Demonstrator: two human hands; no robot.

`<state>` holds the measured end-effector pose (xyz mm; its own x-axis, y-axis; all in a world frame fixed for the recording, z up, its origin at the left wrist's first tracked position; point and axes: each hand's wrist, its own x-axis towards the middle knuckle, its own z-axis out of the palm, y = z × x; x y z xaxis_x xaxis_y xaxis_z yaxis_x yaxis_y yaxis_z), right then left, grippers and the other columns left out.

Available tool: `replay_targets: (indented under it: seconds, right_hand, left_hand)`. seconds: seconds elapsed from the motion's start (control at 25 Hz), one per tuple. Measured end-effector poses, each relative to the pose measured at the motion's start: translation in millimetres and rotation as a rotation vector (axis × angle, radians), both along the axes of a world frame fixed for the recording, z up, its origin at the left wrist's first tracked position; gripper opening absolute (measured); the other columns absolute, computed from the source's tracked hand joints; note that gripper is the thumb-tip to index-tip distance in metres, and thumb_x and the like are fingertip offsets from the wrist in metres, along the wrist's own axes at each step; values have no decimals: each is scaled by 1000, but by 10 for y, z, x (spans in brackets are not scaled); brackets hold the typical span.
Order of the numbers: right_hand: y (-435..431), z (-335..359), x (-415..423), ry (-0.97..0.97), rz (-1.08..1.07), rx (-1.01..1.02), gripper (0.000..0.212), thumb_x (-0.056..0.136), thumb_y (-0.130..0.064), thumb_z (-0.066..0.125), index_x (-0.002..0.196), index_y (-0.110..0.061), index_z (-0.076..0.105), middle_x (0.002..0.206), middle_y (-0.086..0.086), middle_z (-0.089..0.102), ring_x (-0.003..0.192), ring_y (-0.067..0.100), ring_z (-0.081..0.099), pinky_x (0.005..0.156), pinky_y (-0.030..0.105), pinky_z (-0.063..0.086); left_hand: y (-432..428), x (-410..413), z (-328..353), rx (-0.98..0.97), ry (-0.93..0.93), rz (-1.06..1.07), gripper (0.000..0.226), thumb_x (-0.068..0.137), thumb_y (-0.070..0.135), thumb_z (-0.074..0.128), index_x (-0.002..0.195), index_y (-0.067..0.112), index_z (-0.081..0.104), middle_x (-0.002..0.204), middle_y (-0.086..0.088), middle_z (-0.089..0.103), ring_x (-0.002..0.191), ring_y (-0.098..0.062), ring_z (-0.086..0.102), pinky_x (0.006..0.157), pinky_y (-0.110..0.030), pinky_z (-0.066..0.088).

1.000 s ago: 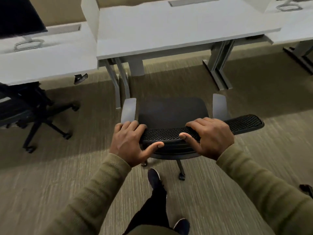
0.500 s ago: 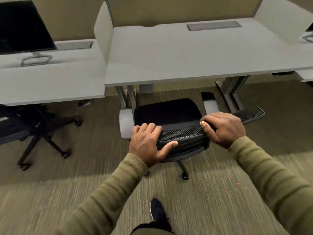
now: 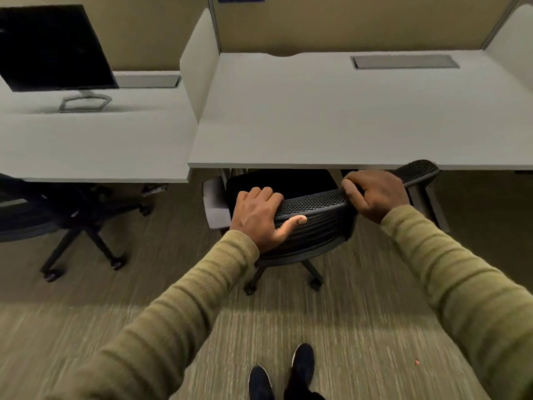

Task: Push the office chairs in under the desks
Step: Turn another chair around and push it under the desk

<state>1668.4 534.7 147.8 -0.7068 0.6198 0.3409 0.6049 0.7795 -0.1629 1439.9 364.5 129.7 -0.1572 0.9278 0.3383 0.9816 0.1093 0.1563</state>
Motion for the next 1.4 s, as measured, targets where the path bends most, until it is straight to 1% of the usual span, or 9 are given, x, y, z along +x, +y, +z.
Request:
replay_targets:
  seconds: [0.12, 0.28, 0.36, 0.56, 0.96, 1.08, 1.2, 1.32, 1.4]
  right_hand:
    - [333, -30, 48, -5, -9, -11, 49, 96, -50, 26, 82, -20, 62, 74, 3, 64, 68, 28, 54, 60, 32, 34]
    - [657, -52, 9, -14, -37, 9, 51, 96, -50, 25, 87, -19, 64, 74, 4, 64, 69, 30, 56, 62, 37, 43]
    - [762, -90, -7, 10, -55, 41, 51, 97, -51, 27, 88, -20, 66, 75, 3, 66, 70, 29, 57, 60, 36, 42]
    - [725, -104, -304, 6, -87, 62, 51, 97, -51, 32, 86, -19, 69, 73, 1, 67, 64, 25, 57, 58, 29, 33]
    - [638, -60, -389, -53, -89, 7, 57, 98, -59, 26, 93, -19, 67, 76, 0, 64, 65, 19, 52, 61, 29, 34]
    - [476, 14, -549, -46, -59, -49, 52, 98, -61, 32, 97, -20, 64, 80, -1, 62, 70, 18, 50, 66, 30, 32]
    - [128, 22, -938, -25, 9, -64, 55, 93, -64, 32, 99, -19, 63, 85, 0, 63, 72, 18, 50, 67, 29, 31]
    - [-287, -46, -1455, 31, 118, -63, 52, 94, -61, 38, 107, -18, 62, 94, 3, 65, 82, 23, 57, 70, 32, 37]
    - [-585, -86, -1847, 72, 177, -67, 50, 93, -59, 42, 116, -17, 60, 104, 5, 65, 93, 25, 59, 80, 37, 42]
  left_hand:
    - [337, 70, -13, 17, 21, 7, 82, 85, 84, 20, 95, 17, 66, 87, -1, 61, 79, -23, 52, 75, -43, 43]
    - [677, 50, -34, 46, 35, 14, 79, 84, 85, 28, 94, 17, 67, 86, -1, 62, 79, -23, 54, 75, -41, 42]
    - [825, -44, -43, 71, 36, -2, 78, 83, 86, 29, 94, 18, 68, 86, 0, 63, 80, -23, 56, 76, -40, 42]
    - [874, -398, -18, 85, 30, -32, 80, 83, 86, 29, 95, 18, 68, 87, -1, 65, 80, -23, 57, 77, -35, 38]
    - [766, -441, 9, -16, 5, 19, 87, 81, 89, 21, 104, 19, 66, 97, -2, 63, 89, -21, 53, 84, -36, 37]
    - [683, -505, 20, -57, -53, 22, 86, 80, 88, 24, 114, 20, 62, 106, -2, 59, 97, -22, 51, 90, -38, 38]
    - [417, -700, -72, -31, -105, 70, 82, 82, 81, 38, 134, 20, 51, 123, -6, 55, 112, -24, 50, 98, -41, 39]
    - [-18, -1060, -243, -90, -77, 161, 88, 83, 78, 40, 148, 19, 37, 139, -7, 47, 126, -25, 44, 105, -44, 37]
    - [-354, -1391, -344, -153, -52, 228, 88, 84, 78, 39, 150, 20, 33, 141, -5, 44, 128, -24, 43, 105, -43, 37]
